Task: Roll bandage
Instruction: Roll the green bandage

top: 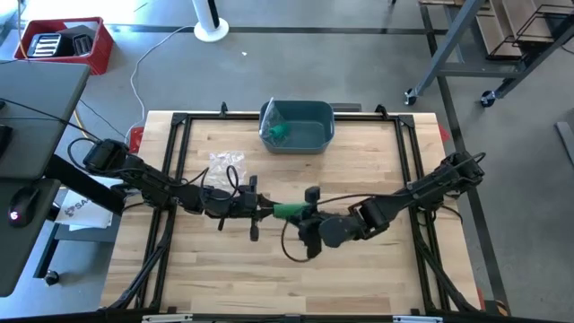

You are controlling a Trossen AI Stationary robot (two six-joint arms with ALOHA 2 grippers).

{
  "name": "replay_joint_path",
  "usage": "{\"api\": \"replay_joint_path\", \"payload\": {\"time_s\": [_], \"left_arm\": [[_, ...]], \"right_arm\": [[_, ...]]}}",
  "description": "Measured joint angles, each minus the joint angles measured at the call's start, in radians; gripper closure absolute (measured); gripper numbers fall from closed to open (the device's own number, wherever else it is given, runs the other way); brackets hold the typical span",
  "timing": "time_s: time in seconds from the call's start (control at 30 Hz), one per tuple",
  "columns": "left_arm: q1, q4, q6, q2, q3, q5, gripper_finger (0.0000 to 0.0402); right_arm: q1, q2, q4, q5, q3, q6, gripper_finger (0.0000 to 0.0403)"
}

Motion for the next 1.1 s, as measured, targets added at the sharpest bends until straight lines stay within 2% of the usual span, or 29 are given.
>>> {"api": "replay_joint_path", "payload": {"time_s": [0.2, 0.33, 0.47, 0.73, 0.93, 1.1], "left_arm": [[0.0, 0.09, 0.012, 0.0, 0.0, -0.12, 0.039], [0.0, 0.153, 0.056, 0.002, 0.0, -0.136, 0.039], [0.0, 0.163, 0.058, 0.002, -0.002, -0.128, 0.039], [-0.018, 0.179, 0.092, 0.002, -0.002, -0.047, 0.039], [-0.026, 0.166, 0.101, 0.001, 0.0, -0.045, 0.039], [-0.029, 0.165, 0.102, 0.001, 0.0, -0.035, 0.039]], "right_arm": [[0.014, 0.001, -0.06, -0.181, -0.032, 0.1, 0.0403], [0.0, 0.003, -0.042, -0.207, -0.113, 0.131, 0.0403], [-0.011, 0.003, 0.058, -0.203, -0.17, 0.09, 0.0403], [-0.01, 0.003, 0.15, -0.087, -0.134, -0.083, 0.0403], [0.0, 0.003, 0.154, -0.015, -0.068, -0.097, 0.0403], [0.026, 0.003, 0.143, 0.111, -0.034, -0.104, 0.0403]]}}
